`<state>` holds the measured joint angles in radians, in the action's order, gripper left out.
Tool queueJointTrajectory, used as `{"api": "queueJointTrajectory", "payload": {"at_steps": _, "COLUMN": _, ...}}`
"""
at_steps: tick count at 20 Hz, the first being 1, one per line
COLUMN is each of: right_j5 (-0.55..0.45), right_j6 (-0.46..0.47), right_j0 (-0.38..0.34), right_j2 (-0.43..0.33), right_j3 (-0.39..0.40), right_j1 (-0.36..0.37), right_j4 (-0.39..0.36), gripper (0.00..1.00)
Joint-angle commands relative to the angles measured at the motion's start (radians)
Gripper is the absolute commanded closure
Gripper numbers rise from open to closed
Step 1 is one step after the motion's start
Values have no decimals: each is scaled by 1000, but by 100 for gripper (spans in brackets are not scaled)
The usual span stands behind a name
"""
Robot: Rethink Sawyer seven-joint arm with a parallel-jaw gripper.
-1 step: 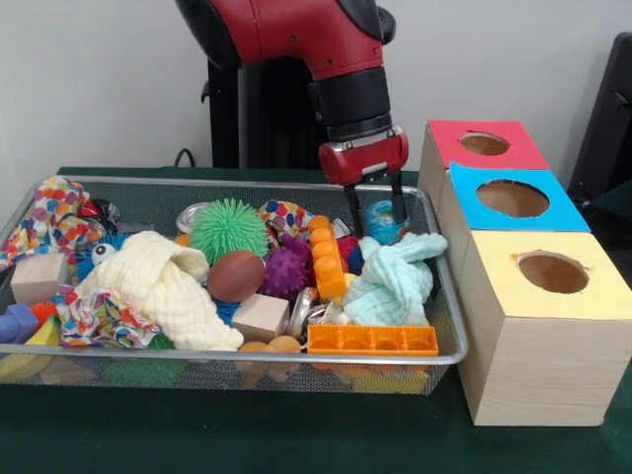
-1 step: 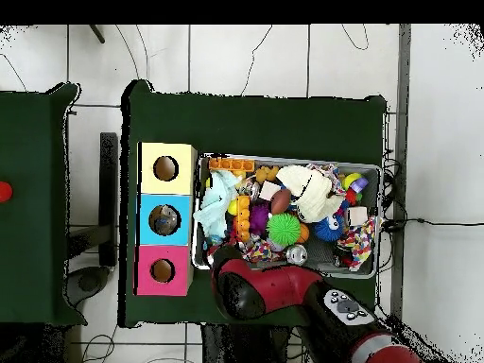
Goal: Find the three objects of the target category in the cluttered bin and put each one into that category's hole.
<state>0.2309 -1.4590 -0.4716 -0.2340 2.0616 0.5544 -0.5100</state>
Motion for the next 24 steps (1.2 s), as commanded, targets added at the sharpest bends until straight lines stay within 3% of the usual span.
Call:
{"api": "queueJointTrajectory", "payload": {"at_steps": 1, "right_j5": 37, "right_j6": -125, "right_j0": 91, "right_j2": 276, "right_j3": -192, "right_j1": -5, "right_j4": 93, "gripper": 0}}
{"api": "queueJointTrajectory", "payload": {"at_steps": 14, "right_j5": 210, "right_j6": -216, "right_j0": 28, "right_j2": 177, "right_j3": -138, "right_j1": 4, "right_j4": 90, "gripper": 0}}
{"api": "queueJointTrajectory", "payload": {"at_steps": 18, "right_j5": 187, "right_j6": -245, "right_j0": -50, "right_j2": 48, "right_j3": -105, "right_j1": 19, "right_j4": 30, "gripper": 0}}
{"api": "queueJointTrajectory", "payload": {"at_steps": 24, "right_j5": 119, "right_j6": -237, "right_j0": -119, "right_j2": -104, "right_j3": -94, "right_j1": -41, "right_j4": -7, "gripper": 0}}
